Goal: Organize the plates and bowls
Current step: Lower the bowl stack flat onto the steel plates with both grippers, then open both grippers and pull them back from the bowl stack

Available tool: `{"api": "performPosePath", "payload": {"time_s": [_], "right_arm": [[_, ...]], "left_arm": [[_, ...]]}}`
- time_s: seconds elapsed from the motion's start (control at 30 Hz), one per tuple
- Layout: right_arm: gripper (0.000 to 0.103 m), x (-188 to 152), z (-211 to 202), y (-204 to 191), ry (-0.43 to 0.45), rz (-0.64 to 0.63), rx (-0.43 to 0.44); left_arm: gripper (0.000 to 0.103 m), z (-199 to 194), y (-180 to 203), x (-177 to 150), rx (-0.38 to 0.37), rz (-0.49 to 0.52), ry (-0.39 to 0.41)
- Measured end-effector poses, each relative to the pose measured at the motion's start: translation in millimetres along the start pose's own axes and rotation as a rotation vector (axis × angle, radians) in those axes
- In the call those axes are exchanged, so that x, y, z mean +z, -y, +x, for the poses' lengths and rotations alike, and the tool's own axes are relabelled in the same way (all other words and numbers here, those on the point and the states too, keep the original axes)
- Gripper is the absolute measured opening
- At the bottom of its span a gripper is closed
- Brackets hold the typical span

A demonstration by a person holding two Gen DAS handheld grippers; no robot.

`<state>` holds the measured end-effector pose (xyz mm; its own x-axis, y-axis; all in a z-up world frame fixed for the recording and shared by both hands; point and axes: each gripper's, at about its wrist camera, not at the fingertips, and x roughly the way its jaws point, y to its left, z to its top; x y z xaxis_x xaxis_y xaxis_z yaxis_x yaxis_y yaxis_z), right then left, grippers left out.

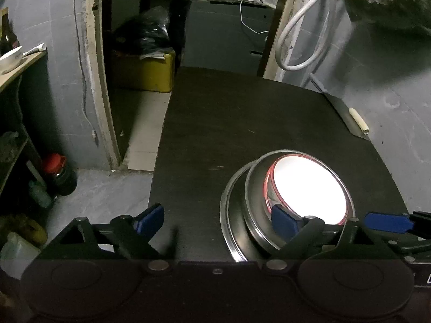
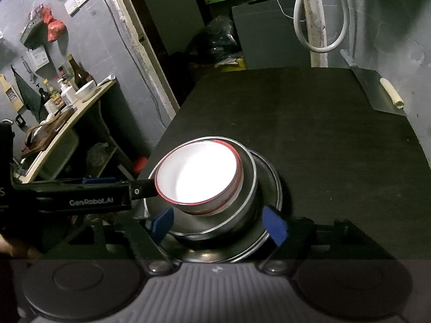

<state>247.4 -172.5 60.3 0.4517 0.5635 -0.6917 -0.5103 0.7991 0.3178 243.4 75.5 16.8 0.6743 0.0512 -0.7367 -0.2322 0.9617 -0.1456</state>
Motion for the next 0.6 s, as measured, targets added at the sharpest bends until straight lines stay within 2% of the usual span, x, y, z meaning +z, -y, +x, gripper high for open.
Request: {"api": "performPosePath", "payload": {"time_s": [0.6], "right_arm": [[0.096,-5.8,-19.0,2.4,0.068,0.064,-0.058]], "left_arm": [[0.102,-17.0,3.9,-3.7,-0.006,0.036,0.033]]}}
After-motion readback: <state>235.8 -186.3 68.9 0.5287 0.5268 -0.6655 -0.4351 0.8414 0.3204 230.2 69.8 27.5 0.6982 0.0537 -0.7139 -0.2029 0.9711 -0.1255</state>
